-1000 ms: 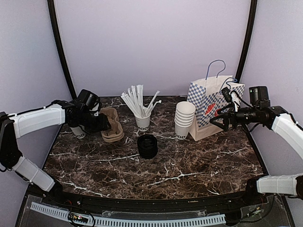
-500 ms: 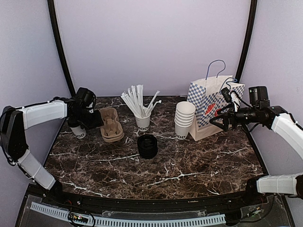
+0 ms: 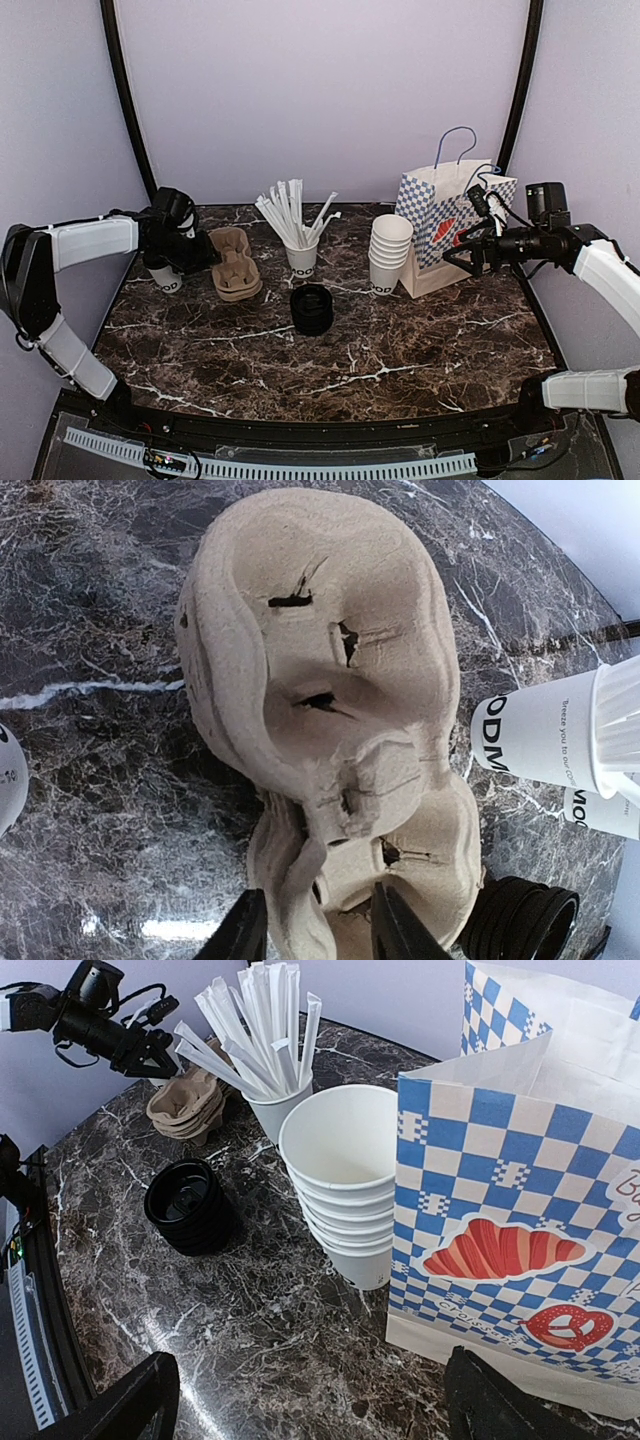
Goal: Pack the takeout coffee
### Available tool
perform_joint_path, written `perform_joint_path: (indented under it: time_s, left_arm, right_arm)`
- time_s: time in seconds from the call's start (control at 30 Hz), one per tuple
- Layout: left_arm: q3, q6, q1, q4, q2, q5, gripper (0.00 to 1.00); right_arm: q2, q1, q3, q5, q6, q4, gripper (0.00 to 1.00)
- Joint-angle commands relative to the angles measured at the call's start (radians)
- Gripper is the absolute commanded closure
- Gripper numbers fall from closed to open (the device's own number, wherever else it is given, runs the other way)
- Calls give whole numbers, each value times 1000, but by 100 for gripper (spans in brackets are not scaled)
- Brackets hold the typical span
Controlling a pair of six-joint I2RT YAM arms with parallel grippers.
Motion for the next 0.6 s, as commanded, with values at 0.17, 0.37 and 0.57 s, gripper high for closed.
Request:
perform_joint_path:
  time_s: [0.17, 0.37, 0.57]
  left_arm:
    - [-21, -10, 12, 36, 31, 37, 71]
    - [-22, -21, 15, 46, 39, 56, 77]
    - [-30, -34, 23, 65, 43, 98, 85]
  right_arm:
    - [-14, -7, 10, -4, 1, 14, 7]
    - [-14, -7, 13, -4, 1, 16, 7]
    - [-18, -9, 10, -2, 1, 15, 7]
